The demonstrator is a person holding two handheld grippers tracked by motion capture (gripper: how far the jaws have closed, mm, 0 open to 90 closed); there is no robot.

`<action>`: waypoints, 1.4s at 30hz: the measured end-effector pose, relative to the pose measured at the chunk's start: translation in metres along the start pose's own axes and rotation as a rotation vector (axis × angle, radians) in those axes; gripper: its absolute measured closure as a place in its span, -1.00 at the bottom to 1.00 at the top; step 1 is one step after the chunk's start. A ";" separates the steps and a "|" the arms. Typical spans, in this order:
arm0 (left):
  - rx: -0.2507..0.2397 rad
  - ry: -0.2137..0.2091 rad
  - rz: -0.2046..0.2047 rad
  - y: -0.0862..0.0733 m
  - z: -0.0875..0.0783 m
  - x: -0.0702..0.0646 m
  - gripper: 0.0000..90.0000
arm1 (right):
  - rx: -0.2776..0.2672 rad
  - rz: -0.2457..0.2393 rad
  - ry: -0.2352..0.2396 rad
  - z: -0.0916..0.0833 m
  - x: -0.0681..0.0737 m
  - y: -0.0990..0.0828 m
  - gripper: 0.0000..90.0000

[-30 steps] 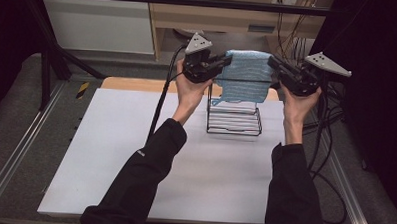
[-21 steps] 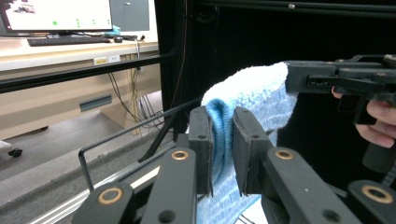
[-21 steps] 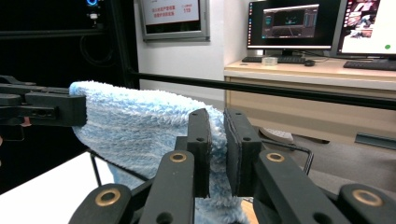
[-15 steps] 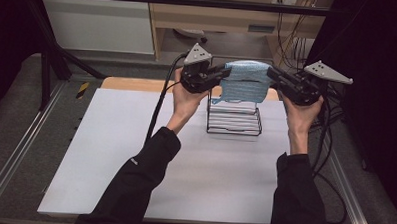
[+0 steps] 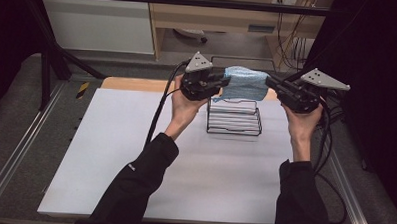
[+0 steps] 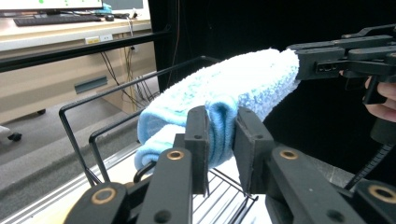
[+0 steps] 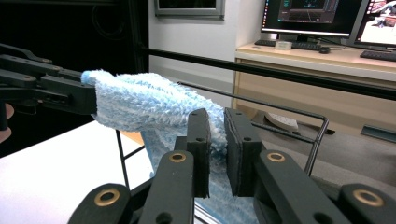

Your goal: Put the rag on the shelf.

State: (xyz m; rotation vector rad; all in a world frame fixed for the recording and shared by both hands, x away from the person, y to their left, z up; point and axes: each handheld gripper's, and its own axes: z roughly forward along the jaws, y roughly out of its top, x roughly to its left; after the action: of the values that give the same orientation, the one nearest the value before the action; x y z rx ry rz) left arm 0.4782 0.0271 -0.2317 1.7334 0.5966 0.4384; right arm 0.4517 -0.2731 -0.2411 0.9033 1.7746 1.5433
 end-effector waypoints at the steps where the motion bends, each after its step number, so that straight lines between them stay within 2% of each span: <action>1: -0.004 -0.001 -0.006 0.002 -0.003 0.000 0.61 | 0.002 -0.002 0.000 0.000 0.000 -0.001 0.81; 4: -0.020 0.000 -0.023 0.011 -0.011 0.000 0.52 | 0.005 -0.005 0.004 0.000 0.000 -0.003 0.81; 8: -0.067 0.011 -0.065 0.028 -0.021 0.002 0.56 | 0.010 -0.010 0.010 0.000 0.000 -0.005 0.81; 10: -0.050 0.033 -0.075 0.035 -0.020 0.003 0.62 | 0.011 -0.014 0.012 0.000 0.000 -0.006 0.81; 13: -0.003 0.043 -0.104 0.041 -0.012 0.005 0.72 | 0.012 -0.018 0.018 -0.001 0.000 -0.007 0.81; 16: 0.033 0.003 -0.145 0.041 -0.003 0.007 0.82 | 0.014 -0.026 0.019 -0.002 0.000 -0.009 0.80; 24: 0.110 -0.026 -0.094 0.028 0.005 -0.002 0.92 | 0.027 -0.027 0.030 -0.002 0.000 -0.011 0.78; 29: 0.145 -0.022 -0.043 0.018 0.006 -0.007 0.94 | 0.031 -0.011 0.042 -0.003 0.001 -0.010 0.68; 37: 0.179 -0.026 -0.041 0.003 0.011 -0.007 0.97 | 0.016 0.004 0.057 -0.008 0.006 0.000 0.42; 40: 0.193 -0.022 -0.032 -0.002 0.013 -0.007 0.97 | 0.012 0.012 0.068 -0.009 0.009 0.004 0.44; 42: 0.195 -0.024 -0.035 -0.006 0.013 -0.006 0.97 | 0.030 0.022 0.081 -0.008 0.010 0.006 0.60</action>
State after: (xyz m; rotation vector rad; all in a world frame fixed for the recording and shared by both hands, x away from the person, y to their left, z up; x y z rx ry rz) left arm 0.4807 0.0142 -0.2403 1.9076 0.6691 0.3427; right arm 0.4396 -0.2690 -0.2345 0.8887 1.8550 1.5912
